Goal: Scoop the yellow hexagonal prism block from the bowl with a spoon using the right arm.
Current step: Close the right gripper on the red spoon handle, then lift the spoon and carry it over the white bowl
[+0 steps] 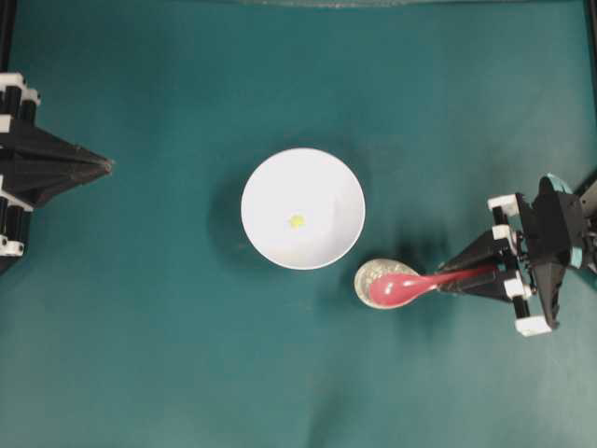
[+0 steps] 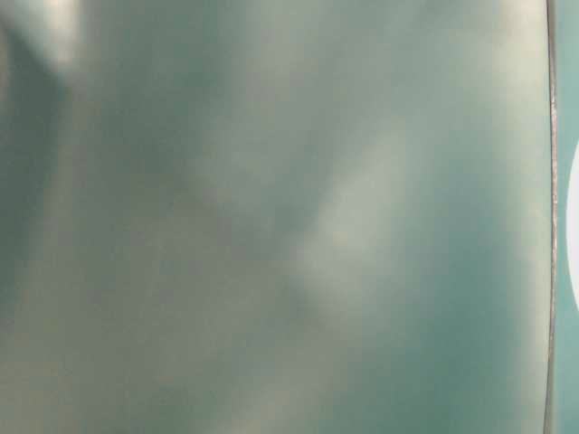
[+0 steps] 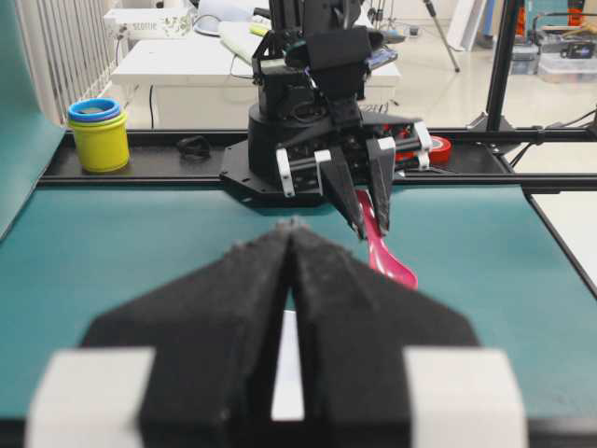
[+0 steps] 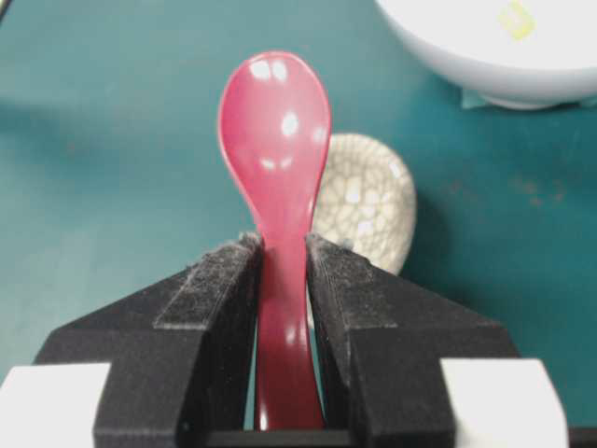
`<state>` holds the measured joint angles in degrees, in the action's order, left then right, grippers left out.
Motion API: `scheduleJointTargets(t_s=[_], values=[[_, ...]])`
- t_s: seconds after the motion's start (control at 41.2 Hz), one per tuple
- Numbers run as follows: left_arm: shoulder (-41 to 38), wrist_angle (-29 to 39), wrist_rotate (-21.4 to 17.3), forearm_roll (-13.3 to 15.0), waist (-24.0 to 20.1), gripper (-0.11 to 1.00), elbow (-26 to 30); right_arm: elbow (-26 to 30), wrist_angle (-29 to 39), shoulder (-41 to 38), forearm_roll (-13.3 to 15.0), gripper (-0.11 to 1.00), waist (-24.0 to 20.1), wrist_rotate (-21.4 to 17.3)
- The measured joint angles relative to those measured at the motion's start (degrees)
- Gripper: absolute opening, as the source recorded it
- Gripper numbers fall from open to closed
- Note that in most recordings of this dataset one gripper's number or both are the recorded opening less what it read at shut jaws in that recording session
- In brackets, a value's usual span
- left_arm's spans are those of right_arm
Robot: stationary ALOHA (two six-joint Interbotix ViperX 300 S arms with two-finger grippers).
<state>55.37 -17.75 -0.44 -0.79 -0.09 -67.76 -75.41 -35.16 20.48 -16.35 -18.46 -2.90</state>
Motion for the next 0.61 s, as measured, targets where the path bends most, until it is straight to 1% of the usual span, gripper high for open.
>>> scheduleJointTargets(t_s=[0.17,0.388,0.606], values=[[0.0,0.0,0.0,0.0,0.0,0.0,0.0,1.8,7.6,5.2,0.0,0.22,2.6,0.1],[0.1,0.1,0.0,0.0,0.0,0.0,0.0,5.7,17.0,9.4,0.0,0.22,7.5,0.1],[0.7,1.2,0.1,-0.1,0.1,0.0,0.0,12.6,31.3,10.0,0.7,0.22,13.7,0.2]])
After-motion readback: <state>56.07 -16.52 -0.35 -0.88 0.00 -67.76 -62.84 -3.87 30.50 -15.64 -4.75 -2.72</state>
